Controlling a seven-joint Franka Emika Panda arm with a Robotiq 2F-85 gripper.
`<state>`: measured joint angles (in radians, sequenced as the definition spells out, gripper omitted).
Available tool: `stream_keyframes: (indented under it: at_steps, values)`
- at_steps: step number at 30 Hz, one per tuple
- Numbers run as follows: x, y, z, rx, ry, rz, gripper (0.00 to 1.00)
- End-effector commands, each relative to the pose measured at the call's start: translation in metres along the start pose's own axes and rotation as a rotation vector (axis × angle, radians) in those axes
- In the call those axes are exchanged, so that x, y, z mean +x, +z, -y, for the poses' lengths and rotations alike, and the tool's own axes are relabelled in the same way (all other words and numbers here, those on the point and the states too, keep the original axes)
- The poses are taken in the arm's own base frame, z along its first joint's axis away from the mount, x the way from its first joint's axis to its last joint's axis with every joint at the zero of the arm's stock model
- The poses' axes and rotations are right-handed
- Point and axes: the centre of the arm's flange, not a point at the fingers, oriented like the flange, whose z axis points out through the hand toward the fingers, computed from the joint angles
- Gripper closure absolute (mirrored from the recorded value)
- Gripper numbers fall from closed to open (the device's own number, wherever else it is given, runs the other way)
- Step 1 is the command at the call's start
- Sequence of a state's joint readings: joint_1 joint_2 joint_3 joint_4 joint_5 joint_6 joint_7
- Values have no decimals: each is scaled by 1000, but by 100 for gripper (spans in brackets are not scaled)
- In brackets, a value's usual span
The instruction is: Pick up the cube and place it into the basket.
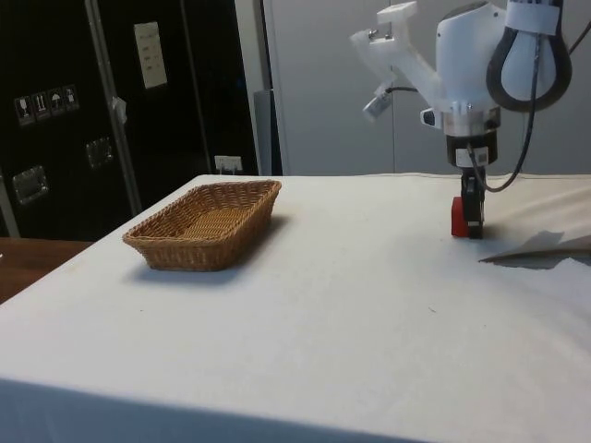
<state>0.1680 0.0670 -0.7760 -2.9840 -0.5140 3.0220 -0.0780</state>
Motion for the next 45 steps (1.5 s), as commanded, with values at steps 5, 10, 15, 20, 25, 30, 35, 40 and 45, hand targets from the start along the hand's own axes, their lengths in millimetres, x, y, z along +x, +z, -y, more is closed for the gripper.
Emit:
stream_keyframes:
  at_steps: [5,10,15,20,25,30,35,40,45]
  values:
    - [3,-9,-5,6,-7,-2,97]
    - [5,-16,-6,15,-10,-7,97]
    - [6,-23,-7,25,-16,-11,97]
    - [10,-33,-7,36,-22,-19,97]
    - [14,-41,-6,43,-28,-26,97]
    - [24,-54,-6,46,-40,-34,97]
    - [35,-72,-6,45,-54,-43,97]
    - [41,-85,-6,42,-66,-43,97]
    - [52,-104,-7,34,-82,-46,97]
